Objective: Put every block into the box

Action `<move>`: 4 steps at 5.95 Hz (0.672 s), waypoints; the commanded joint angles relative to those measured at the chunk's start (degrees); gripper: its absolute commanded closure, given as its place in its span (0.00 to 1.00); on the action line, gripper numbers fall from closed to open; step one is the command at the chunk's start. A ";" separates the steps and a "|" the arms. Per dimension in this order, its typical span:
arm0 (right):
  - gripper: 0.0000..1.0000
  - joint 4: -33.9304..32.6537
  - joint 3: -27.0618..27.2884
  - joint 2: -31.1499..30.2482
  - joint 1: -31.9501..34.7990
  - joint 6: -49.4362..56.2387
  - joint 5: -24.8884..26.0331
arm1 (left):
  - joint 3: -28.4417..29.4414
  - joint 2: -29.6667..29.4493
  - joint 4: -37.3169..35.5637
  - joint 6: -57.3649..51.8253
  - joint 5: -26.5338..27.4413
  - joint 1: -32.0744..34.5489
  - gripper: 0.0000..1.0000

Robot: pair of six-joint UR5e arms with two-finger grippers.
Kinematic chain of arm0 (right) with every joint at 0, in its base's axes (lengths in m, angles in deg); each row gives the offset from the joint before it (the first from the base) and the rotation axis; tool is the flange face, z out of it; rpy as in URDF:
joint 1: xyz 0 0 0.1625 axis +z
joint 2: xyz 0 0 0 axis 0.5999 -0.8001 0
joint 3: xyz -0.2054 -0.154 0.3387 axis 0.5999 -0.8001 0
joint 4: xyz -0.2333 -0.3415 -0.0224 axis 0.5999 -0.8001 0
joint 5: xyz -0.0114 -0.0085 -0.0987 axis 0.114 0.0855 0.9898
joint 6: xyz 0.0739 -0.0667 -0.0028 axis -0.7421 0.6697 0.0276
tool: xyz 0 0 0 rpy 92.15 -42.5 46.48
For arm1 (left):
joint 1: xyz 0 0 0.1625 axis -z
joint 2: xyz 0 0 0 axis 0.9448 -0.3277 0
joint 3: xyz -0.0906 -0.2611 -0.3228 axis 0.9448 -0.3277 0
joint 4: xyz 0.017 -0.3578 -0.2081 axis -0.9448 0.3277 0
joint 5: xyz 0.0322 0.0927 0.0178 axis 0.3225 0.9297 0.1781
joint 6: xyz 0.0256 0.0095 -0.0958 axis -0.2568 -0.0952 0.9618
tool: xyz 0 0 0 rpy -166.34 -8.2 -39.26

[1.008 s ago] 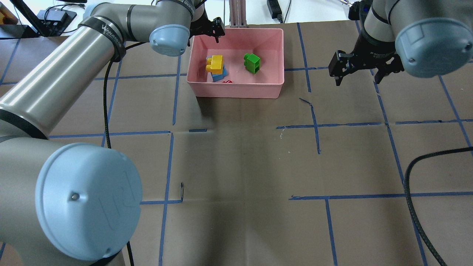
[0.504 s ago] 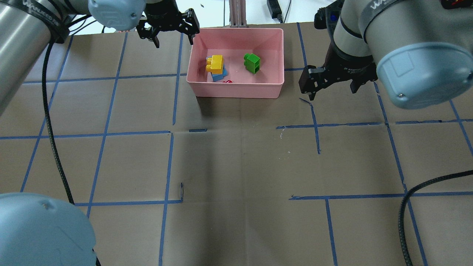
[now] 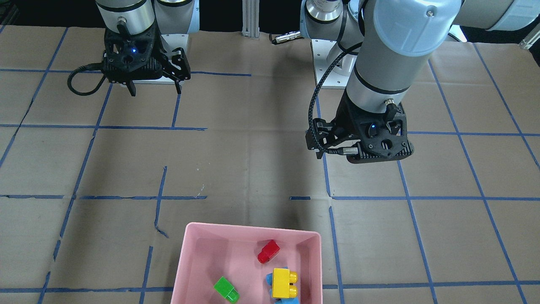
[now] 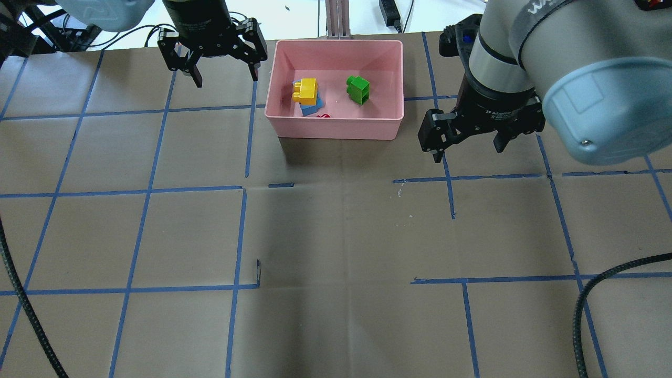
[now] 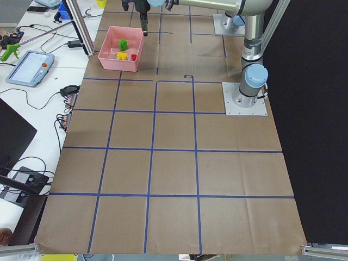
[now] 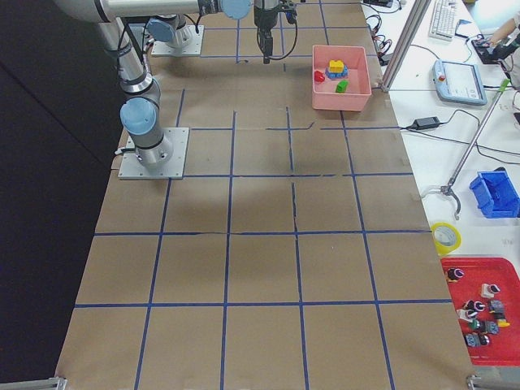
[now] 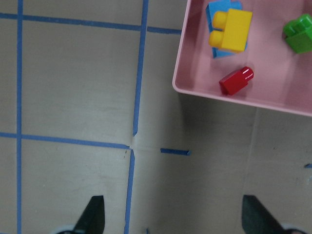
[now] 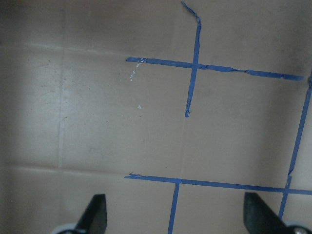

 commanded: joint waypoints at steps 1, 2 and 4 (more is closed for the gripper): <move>0.00 0.52 0.01 -0.15 -0.52 -0.11 -0.17 | -8.25 6.90 -1.50 -12.29 -0.13 -1.69 0.00; 0.00 0.43 -0.08 -0.15 -0.35 -0.11 -0.17 | -14.04 11.37 -5.00 -15.07 -0.65 -4.06 0.00; 0.00 0.35 -0.08 -0.15 -0.62 -0.11 -0.17 | -19.97 15.89 -8.45 -16.42 -2.23 -4.61 0.00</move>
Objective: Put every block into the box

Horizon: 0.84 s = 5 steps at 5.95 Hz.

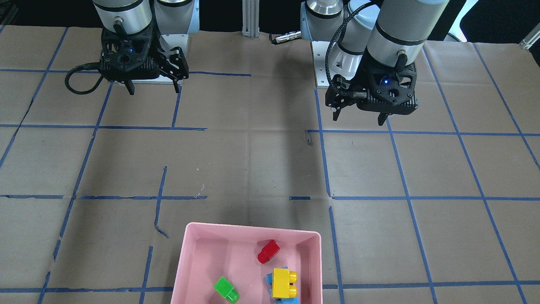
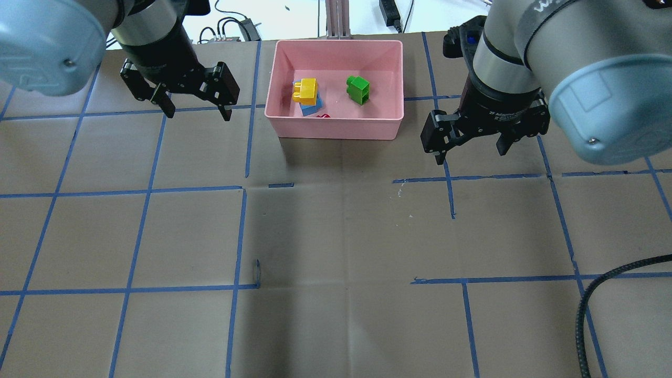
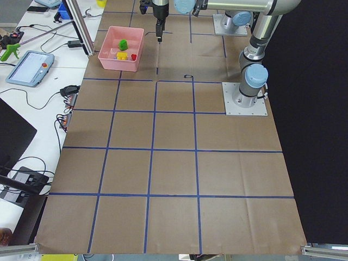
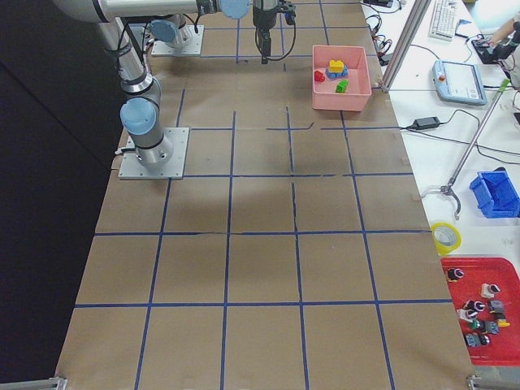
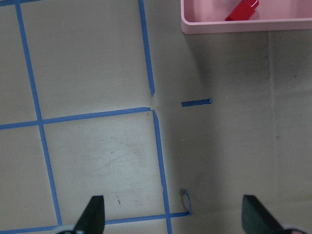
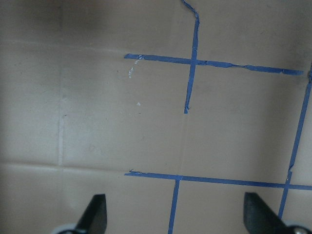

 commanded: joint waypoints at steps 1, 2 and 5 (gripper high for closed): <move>0.00 -0.42 -0.05 0.00 -0.09 0.00 -0.09 | -2.38 1.98 -1.57 -0.64 -2.29 -0.38 0.00; 0.00 -0.59 0.04 0.08 -0.09 0.09 -0.18 | -2.11 1.98 -1.57 -0.73 -2.65 -0.47 0.00; 0.00 -0.77 0.04 0.26 -0.01 0.09 -0.18 | -1.32 1.89 -1.40 -1.08 -1.87 -0.74 0.00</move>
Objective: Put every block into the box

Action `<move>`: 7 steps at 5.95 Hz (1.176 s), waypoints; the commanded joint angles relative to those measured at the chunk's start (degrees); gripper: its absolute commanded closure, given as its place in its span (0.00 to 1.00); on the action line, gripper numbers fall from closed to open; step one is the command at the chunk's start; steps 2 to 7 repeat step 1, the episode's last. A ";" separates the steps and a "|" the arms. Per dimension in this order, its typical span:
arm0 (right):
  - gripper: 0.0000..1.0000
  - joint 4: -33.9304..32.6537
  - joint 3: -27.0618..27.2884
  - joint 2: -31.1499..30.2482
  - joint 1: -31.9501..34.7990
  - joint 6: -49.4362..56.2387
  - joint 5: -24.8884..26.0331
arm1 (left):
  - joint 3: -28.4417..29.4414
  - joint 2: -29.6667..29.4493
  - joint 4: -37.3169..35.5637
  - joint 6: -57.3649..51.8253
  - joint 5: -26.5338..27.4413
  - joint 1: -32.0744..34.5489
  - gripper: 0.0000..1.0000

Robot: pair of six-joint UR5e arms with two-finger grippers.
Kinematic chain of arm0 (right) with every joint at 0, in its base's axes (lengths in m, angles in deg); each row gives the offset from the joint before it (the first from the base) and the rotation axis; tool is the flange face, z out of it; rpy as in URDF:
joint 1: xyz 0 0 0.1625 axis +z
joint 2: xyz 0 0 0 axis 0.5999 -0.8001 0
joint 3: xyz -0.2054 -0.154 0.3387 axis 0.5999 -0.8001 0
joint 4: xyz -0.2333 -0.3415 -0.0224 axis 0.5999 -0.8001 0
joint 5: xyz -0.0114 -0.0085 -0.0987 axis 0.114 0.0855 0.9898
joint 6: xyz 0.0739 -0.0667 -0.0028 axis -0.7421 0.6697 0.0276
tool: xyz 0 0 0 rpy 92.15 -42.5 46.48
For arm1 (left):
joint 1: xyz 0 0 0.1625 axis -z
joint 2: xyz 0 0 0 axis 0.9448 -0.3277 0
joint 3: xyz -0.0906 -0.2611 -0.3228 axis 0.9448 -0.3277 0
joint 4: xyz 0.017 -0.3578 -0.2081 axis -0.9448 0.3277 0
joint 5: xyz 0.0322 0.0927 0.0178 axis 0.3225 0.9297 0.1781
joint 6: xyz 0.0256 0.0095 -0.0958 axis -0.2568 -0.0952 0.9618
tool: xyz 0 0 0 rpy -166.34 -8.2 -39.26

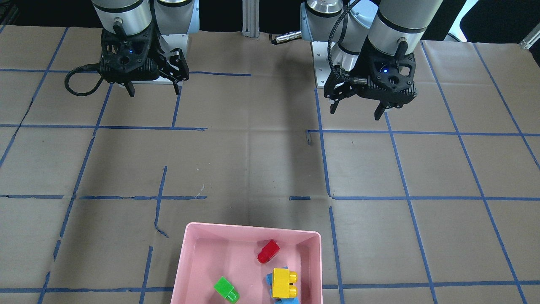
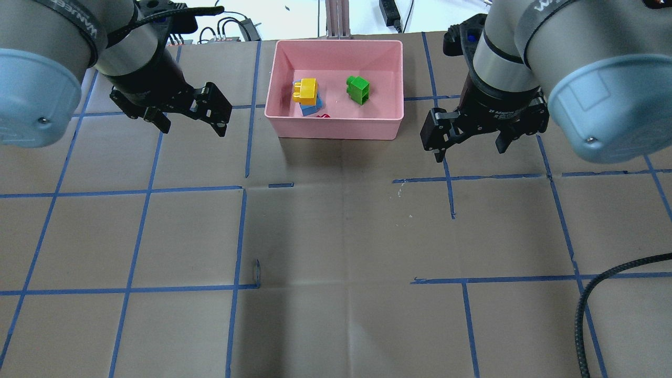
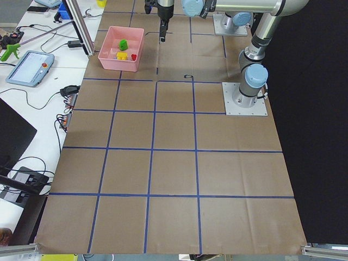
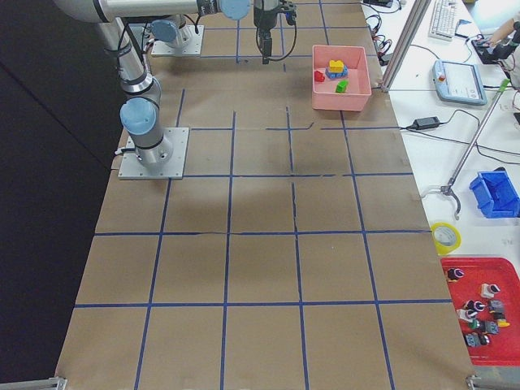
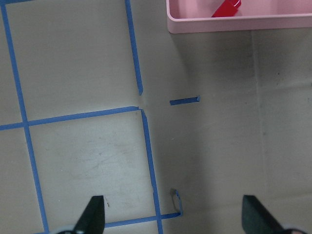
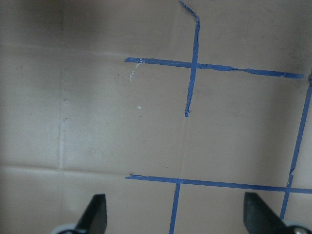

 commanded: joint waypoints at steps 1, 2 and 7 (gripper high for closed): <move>0.00 -0.03 0.01 0.11 0.01 0.00 -0.09 | 0.37 0.03 -0.02 -0.73 0.06 -2.57 0.00; 0.00 -0.03 0.01 0.11 0.01 0.00 -0.09 | 0.37 0.03 -0.02 -0.73 0.06 -2.57 0.00; 0.00 -0.03 0.01 0.11 0.01 0.00 -0.09 | 0.37 0.03 -0.02 -0.73 0.06 -2.57 0.00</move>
